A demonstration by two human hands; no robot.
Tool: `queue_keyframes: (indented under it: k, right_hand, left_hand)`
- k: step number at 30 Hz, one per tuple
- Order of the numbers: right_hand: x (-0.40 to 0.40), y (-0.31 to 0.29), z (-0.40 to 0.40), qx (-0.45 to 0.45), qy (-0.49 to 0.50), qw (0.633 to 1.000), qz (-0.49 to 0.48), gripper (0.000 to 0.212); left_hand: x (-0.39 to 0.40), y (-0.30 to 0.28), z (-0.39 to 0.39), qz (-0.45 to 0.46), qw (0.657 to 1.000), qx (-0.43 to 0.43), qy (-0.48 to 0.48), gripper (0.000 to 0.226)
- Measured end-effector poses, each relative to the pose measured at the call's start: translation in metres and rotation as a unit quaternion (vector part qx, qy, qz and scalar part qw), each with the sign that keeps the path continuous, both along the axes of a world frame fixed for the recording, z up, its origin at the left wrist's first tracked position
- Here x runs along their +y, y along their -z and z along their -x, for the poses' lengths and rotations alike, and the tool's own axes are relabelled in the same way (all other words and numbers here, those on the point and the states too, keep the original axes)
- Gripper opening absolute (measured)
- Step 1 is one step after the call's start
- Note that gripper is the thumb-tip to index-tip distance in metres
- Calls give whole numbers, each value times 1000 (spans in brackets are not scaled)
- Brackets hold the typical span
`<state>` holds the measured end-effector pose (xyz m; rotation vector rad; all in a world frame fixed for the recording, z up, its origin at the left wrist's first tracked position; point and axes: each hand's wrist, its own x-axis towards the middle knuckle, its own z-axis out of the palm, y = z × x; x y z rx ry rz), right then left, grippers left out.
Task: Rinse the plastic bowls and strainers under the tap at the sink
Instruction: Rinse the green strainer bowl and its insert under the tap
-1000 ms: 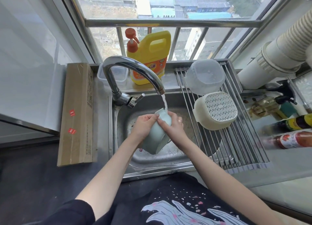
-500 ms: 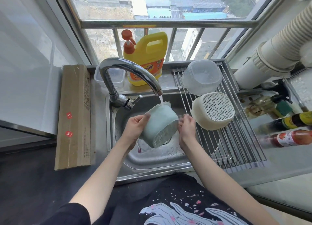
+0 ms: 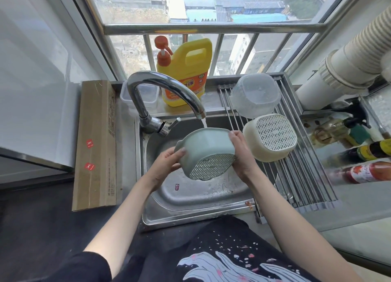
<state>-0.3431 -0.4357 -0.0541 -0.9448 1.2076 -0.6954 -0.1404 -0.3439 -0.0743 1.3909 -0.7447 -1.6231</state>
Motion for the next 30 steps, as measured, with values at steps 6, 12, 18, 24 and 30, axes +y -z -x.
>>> queue_keyframes:
  k: [6,12,18,24,30]
  right_hand:
    - [-14,5,7,6,-51,999,-12,35]
    - [-32,1,-3,195,-175,960,-96,76]
    - [-51,-19,-20,159,-196,962,-105,62]
    - [-49,-19,-22,129,-305,920,-210,97]
    - [-38,-20,-49,195,-238,951,-30,54]
  left_hand:
    - [-14,-14,-2,26,998,26,-43,45]
    - [-40,-19,2,-44,982,27,-180,44]
    - [-54,-29,-2,-94,985,81,-122,33]
    - [-62,-34,-15,-83,994,-47,-52,47]
    - [-63,-30,-20,-66,987,-148,14,55]
